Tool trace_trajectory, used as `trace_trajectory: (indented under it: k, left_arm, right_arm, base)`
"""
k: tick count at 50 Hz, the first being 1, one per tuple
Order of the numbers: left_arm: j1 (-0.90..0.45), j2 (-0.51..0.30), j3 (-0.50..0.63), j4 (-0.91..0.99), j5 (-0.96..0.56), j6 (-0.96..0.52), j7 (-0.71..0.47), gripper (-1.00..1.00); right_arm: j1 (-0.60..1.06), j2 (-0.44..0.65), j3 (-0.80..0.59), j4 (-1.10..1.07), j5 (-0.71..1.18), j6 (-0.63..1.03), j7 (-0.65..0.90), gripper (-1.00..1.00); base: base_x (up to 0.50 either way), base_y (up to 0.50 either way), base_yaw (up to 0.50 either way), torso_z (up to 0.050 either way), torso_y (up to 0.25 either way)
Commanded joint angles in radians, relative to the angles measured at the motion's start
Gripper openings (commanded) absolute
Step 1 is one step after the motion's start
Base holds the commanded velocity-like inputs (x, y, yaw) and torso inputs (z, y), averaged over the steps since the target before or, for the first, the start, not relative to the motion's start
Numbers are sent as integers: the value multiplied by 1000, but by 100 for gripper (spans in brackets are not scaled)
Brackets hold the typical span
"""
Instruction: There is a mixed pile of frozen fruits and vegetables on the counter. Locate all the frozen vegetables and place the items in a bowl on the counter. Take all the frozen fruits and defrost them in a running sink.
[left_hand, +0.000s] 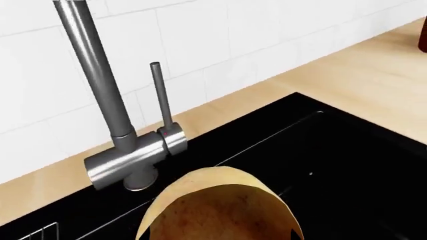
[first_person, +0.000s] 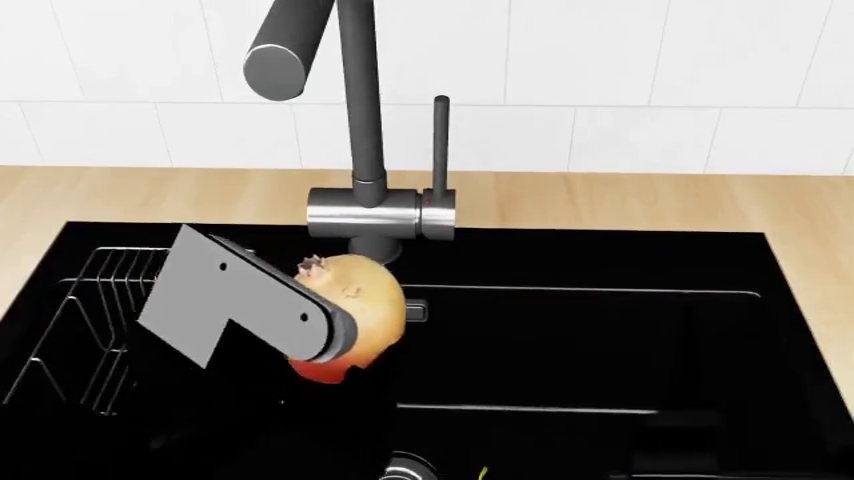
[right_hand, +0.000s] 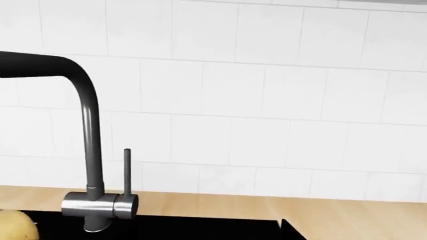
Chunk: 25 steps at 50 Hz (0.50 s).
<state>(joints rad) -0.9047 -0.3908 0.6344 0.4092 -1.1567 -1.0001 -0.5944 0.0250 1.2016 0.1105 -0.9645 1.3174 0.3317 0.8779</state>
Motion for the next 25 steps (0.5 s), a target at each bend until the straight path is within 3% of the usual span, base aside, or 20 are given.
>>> trace_trajectory:
  k: [1, 17, 25]
  left_arm:
    - [-79, 106, 105, -178, 117, 5, 122, -100]
    - [-58, 174, 243, -427, 252, 101, 264, -100]
    - [-9, 162, 248, -437, 247, 120, 268, -100]
  right_arm:
    - [-56, -9, 80, -9, -7, -19, -29, 100]
    - [-185, -19, 235, -10, 10, -30, -54, 100]
    - [-160, -19, 202, -5, 5, -29, -52, 100]
  base:
    - [0, 0, 0, 0, 0]
    - [0, 0, 0, 1, 1]
    - [0, 0, 0, 0, 0]
